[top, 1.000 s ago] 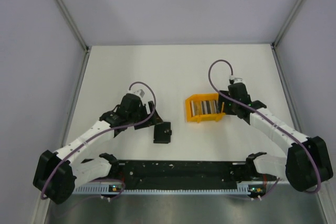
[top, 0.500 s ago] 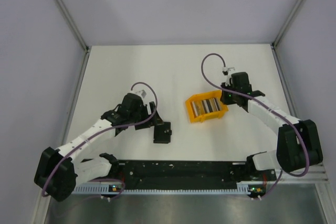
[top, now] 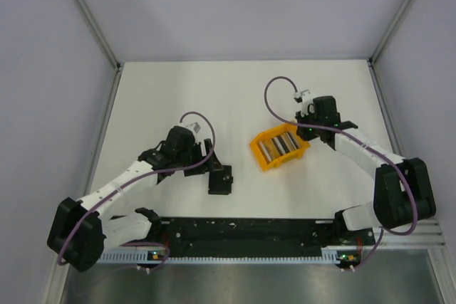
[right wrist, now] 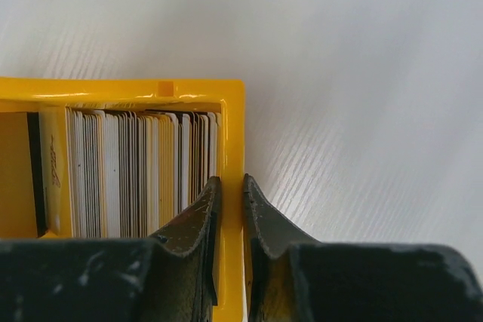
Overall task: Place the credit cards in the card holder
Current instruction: Move the storage box to the center of the board, then pick up the credit card from the storage box.
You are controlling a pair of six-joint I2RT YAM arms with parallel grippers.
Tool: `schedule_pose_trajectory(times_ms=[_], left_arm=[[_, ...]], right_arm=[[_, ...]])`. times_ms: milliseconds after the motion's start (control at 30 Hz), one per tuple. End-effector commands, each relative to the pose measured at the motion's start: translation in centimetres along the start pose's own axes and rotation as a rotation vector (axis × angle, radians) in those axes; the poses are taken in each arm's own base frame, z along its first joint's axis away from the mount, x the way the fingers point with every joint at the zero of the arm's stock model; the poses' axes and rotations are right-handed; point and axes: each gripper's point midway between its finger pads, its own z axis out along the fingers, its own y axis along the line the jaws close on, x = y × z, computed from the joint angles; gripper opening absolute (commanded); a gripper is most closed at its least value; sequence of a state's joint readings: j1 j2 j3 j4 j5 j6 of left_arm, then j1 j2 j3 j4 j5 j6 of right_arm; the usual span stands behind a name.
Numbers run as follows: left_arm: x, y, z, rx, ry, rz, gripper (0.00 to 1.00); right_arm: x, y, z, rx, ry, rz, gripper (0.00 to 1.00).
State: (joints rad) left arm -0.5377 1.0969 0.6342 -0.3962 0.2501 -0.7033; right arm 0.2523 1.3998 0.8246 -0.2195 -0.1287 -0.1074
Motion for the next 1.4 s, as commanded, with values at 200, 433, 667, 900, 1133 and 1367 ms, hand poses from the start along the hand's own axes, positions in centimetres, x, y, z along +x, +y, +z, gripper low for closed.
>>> schedule_pose_trajectory(times_ms=[200, 433, 667, 900, 1133, 1367], left_arm=[[-1.3, -1.7, -0.3, 0.057, -0.038, 0.036, 0.81], [-1.6, -1.5, -0.1, 0.046, -0.051, 0.029, 0.82], [-1.8, -1.3, 0.2, 0.036, -0.062, 0.018, 0.98], [-1.9, -1.1, 0.3, 0.024, -0.065, 0.004, 0.98], [-1.9, -1.0, 0.4, 0.017, -0.065, 0.0, 0.98], [-1.7, -0.8, 0.5, 0.011, -0.06, -0.008, 0.98]], right_arm=[[-3.6, -1.7, -2.7, 0.091, -0.109, 0.019, 0.48], [-8.1, 1.4, -7.4, -0.048, -0.257, 0.16, 0.7], [-5.8, 10.4, -6.9, -0.422, -0.148, 0.269, 0.64], [-2.5, 14.1, -3.7, -0.478, -0.001, 0.272, 0.61], [-0.7, 14.5, -1.5, -0.472, 0.068, 0.267, 0.61], [0.5, 15.0, 0.0, -0.487, 0.122, 0.273, 0.61]])
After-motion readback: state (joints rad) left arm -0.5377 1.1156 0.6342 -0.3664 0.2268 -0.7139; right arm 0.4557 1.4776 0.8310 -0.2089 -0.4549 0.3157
